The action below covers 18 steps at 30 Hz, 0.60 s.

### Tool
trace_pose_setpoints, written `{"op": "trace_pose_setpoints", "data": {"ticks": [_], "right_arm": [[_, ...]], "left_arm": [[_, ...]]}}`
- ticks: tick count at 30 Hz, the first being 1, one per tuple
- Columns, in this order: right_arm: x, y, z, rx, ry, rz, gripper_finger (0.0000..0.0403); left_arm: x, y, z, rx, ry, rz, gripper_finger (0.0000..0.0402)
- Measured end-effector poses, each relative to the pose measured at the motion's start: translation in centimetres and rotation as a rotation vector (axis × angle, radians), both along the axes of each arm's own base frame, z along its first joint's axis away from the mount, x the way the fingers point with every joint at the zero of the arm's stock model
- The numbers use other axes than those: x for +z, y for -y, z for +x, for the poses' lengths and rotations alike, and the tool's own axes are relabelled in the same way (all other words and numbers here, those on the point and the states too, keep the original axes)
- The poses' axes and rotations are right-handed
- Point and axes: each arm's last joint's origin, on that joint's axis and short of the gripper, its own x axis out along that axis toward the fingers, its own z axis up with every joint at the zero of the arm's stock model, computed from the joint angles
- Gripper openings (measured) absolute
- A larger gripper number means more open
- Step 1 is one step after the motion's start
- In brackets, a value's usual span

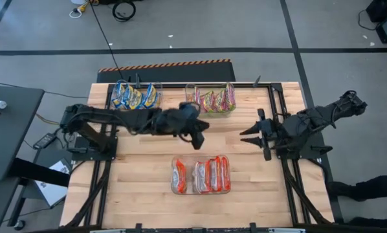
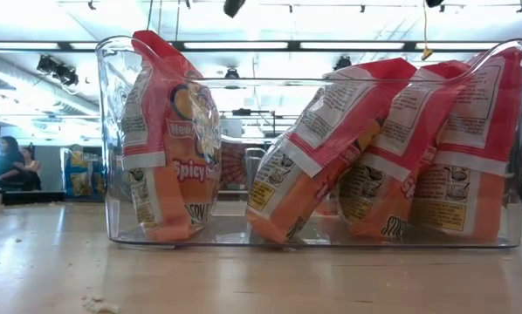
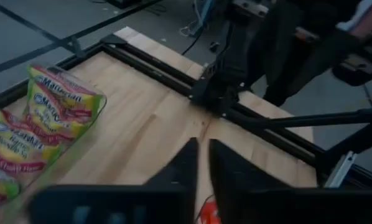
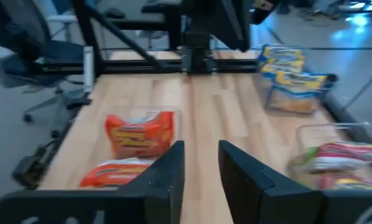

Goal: Sort Maruchan noodles
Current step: Return to Home Position

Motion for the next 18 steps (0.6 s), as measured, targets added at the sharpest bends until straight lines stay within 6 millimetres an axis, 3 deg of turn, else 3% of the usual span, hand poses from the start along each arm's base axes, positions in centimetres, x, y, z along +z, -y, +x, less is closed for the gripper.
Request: {"op": "trace_pose_setpoints", "data": {"ticks": [2, 6, 8, 12, 18], "right_arm": [[0.2, 0.6, -0.2, -0.028, 0.012, 0.002, 0.0087], [1.1, 1.5, -1.6, -0.047, 0.082, 0.017, 0.0037], [1.7, 1.8, -2.4, -0.048, 0.133, 0.028, 0.0012], [2.9, 2.5, -4.1, -0.044, 0.241, 0.072, 0.0016], [3.3, 3.2, -5.8, -0.080, 0.292, 0.074, 0.0019]], "left_arm": [[0.3, -1.0, -0.1, -0.001, 0.006, 0.004, 0.0013], [1.6, -2.5, -1.5, 0.021, 0.011, 0.036, 0.0011], [1.2, -3.2, -2.3, 0.020, -0.007, 0.034, 0.0009], [-0.1, -4.2, -3.7, -0.020, -0.008, 0.063, 0.0005], [-0.6, -4.3, -7.9, -0.074, 0.122, 0.159, 0.0005]]}}
